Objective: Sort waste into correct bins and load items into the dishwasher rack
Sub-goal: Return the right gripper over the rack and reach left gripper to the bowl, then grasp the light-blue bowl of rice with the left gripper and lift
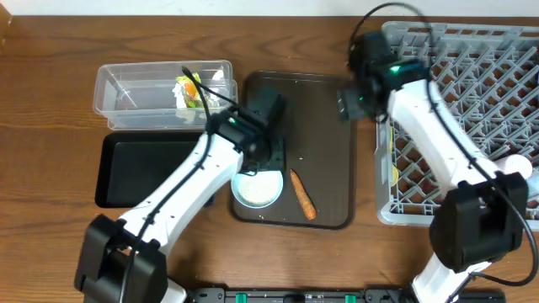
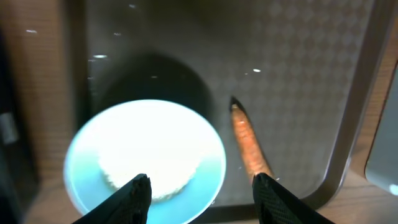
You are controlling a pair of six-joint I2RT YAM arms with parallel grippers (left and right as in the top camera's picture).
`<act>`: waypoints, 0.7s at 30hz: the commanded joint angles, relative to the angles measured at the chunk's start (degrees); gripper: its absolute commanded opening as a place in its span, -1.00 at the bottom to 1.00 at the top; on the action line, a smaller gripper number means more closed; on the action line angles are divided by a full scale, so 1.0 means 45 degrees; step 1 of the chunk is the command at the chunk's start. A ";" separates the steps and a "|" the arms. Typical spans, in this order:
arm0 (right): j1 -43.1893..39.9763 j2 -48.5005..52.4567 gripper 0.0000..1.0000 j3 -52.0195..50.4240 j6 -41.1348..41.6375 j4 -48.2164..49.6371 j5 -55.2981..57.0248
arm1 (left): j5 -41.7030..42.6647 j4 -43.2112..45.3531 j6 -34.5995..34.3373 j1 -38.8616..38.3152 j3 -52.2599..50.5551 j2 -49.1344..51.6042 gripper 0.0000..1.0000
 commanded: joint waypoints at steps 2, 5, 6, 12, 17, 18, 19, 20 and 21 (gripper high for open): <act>-0.1054 -0.0262 0.69 0.1059 0.0466 -0.0049 0.0714 | -0.0117 0.1039 -0.0476 -0.0505 -0.0811 0.0175 0.11; -0.1540 -0.0359 0.69 0.1214 0.0471 -0.0112 0.0539 | -0.0214 0.1953 -0.0767 -0.0733 -0.1360 0.0185 0.10; -0.1681 -0.0384 0.69 0.1214 0.0471 -0.0170 0.0403 | -0.0223 0.2288 -0.0913 -0.0801 -0.1579 0.0189 0.09; -0.1972 -0.0384 0.69 0.1209 0.0466 -0.0481 0.0233 | -0.0384 0.3570 -0.1792 -0.0884 -0.2501 0.0583 0.08; -0.1938 -0.0384 0.69 0.1209 0.0471 -0.0476 0.0228 | -0.0491 0.4007 -0.1889 -0.0884 -0.2526 0.1647 0.08; -0.1943 -0.0384 0.69 0.1209 0.0471 -0.0481 0.0228 | -0.0389 0.4148 -0.1894 -0.0899 -0.2526 0.1889 0.08; -0.1943 -0.0384 0.69 0.1209 0.0466 -0.0486 0.0228 | -0.0262 0.4284 -0.1889 -0.0894 -0.2526 0.2035 0.08; -0.1938 -0.0384 0.69 0.1209 0.0471 -0.0491 0.0228 | -0.0131 0.4405 -0.1885 -0.0894 -0.2526 0.2103 0.08; -0.1938 -0.0384 0.69 0.1209 0.0466 -0.0505 0.0228 | -0.0107 0.4527 -0.1885 -0.0894 -0.2526 0.2113 0.03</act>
